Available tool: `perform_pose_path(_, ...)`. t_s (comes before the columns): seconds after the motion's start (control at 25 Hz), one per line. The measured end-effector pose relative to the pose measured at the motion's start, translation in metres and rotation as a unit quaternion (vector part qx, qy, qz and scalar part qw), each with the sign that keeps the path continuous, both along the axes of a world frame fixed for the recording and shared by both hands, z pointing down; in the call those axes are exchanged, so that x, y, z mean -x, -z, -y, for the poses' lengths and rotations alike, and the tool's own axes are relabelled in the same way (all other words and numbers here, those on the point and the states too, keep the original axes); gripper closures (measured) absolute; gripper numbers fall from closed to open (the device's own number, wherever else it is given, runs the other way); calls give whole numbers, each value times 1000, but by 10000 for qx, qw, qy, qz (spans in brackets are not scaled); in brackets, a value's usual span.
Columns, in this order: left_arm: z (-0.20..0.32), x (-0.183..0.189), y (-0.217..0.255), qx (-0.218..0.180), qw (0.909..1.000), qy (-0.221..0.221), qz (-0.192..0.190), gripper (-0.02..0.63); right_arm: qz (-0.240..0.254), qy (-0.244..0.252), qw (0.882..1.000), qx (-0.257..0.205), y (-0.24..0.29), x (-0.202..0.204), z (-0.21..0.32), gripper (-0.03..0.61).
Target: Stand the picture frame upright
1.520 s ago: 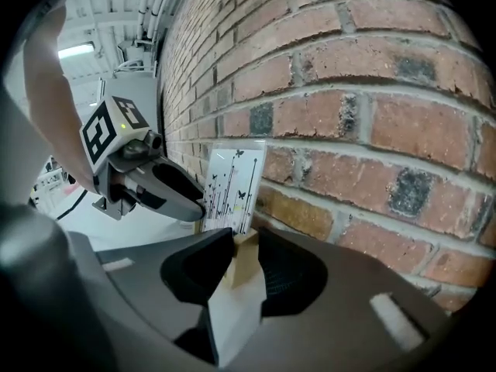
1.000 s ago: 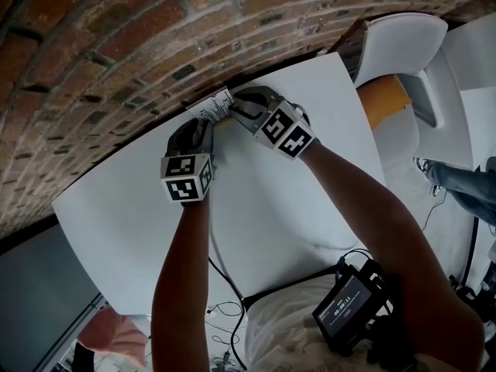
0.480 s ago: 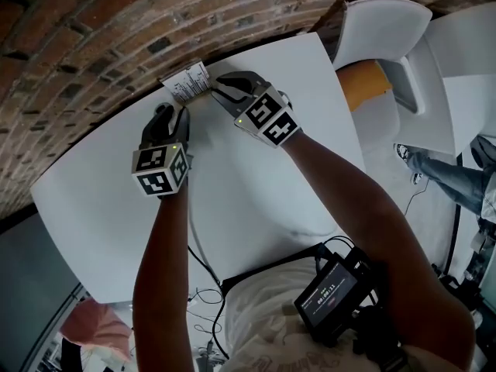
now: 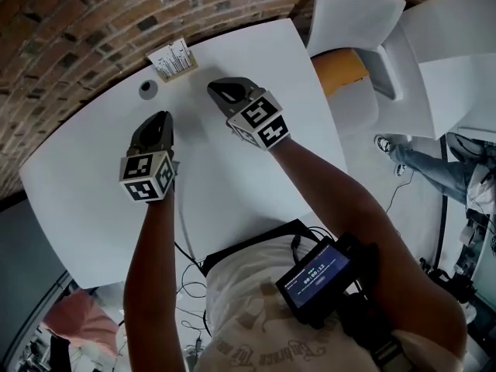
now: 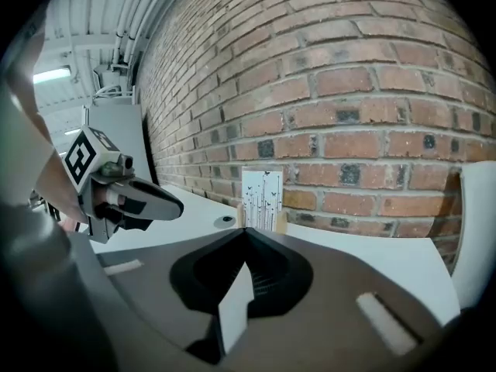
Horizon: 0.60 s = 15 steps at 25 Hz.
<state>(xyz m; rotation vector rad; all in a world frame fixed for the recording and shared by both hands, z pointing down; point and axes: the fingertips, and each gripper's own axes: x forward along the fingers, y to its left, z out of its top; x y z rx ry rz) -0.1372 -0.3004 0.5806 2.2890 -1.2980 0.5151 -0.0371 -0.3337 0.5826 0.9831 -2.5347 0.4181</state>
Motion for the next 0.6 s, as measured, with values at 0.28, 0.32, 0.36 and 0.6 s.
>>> perform_pose_path(0.28, -47, -4, 34, -236, 9995, -41, -198, 611, -5, 266, 9994, -213, 31, 4, -52, 571)
perform_pose_path(0.32, -55, -5, 37, -235, 9994, -49, -230, 611, 10, 300, 9993, -229, 35, 4, -60, 571)
perform_pose_path(0.36, -63, -5, 39, -229, 9994, -57, -261, 611, 31, 338, 9991, -238, 39, 4, -67, 571)
perform_pose_path(0.6, -110, -7, 53, -233, 9985, -15, -496, 611, 188, 630, 9972, -367, 68, 9, -106, 571)
